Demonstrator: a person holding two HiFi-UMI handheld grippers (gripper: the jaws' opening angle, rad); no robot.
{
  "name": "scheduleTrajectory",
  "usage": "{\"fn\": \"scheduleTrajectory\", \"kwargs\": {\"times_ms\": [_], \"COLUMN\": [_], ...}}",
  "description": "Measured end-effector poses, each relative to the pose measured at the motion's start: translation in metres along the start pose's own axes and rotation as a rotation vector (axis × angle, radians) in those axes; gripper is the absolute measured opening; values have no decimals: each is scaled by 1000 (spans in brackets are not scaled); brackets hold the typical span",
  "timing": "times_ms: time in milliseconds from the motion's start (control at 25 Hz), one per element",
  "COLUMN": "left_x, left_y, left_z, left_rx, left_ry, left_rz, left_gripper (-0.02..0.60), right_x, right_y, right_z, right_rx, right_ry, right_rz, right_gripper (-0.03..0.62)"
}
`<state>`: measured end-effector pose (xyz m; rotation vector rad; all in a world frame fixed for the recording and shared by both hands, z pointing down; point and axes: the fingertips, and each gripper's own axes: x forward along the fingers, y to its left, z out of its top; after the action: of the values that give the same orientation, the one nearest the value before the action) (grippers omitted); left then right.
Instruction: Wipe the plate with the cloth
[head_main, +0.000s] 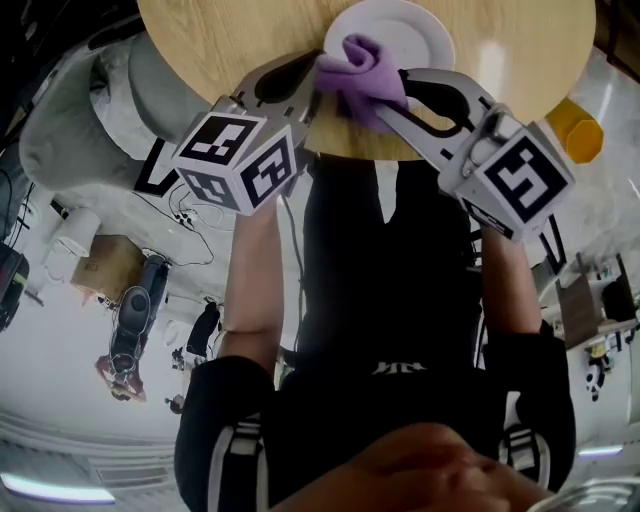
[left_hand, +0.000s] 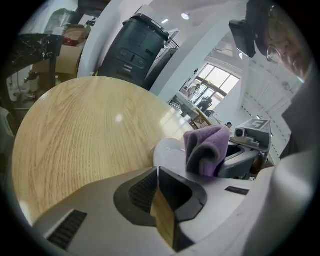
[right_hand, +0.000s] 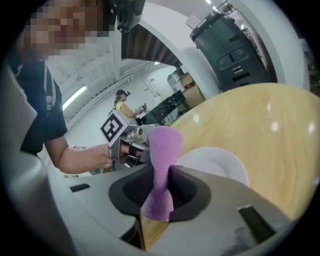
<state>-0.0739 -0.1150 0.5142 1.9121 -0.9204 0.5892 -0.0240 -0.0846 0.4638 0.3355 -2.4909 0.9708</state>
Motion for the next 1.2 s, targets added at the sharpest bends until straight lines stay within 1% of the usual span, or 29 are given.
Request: {"fn": "scheduleTrajectory", "kwargs": {"times_ms": [40, 120, 240, 400, 480, 600, 920, 1120, 1200], "left_x": [0, 1, 2, 1, 1, 2, 2, 0, 0], "left_y": [0, -2, -1, 0, -1, -3, -4, -3, -3], "left_z": [0, 2, 2, 3, 2, 2, 0, 1, 1], "left_rx": [1, 2, 2, -1, -4, -6, 3, 3, 8], "left_ry": [-2, -4, -4, -2, 0, 2, 10, 4, 4], "left_rz": [1, 3, 1, -3, -9, -18, -18, -16, -12], "left_gripper": [11, 9, 9, 9, 9, 11, 9, 2, 2], "right_x": [7, 13, 6, -28, -49, -71, -86, -87, -87], "right_y": [1, -3, -14, -34, -45, -57, -73, -70, -68], "right_z": [-2, -5, -10, -24, -32, -36, -38, -29, -19], "right_rx": [4, -29, -94, -153, -149, -135, -129, -114, -126], "right_ry": [4, 28, 68, 130, 154, 174, 181, 140, 98], "right_rz": [8, -5, -65, -160, -206, -245, -316, -307, -301], "right_gripper": [81, 81, 81, 81, 81, 81, 81, 81, 81]}}
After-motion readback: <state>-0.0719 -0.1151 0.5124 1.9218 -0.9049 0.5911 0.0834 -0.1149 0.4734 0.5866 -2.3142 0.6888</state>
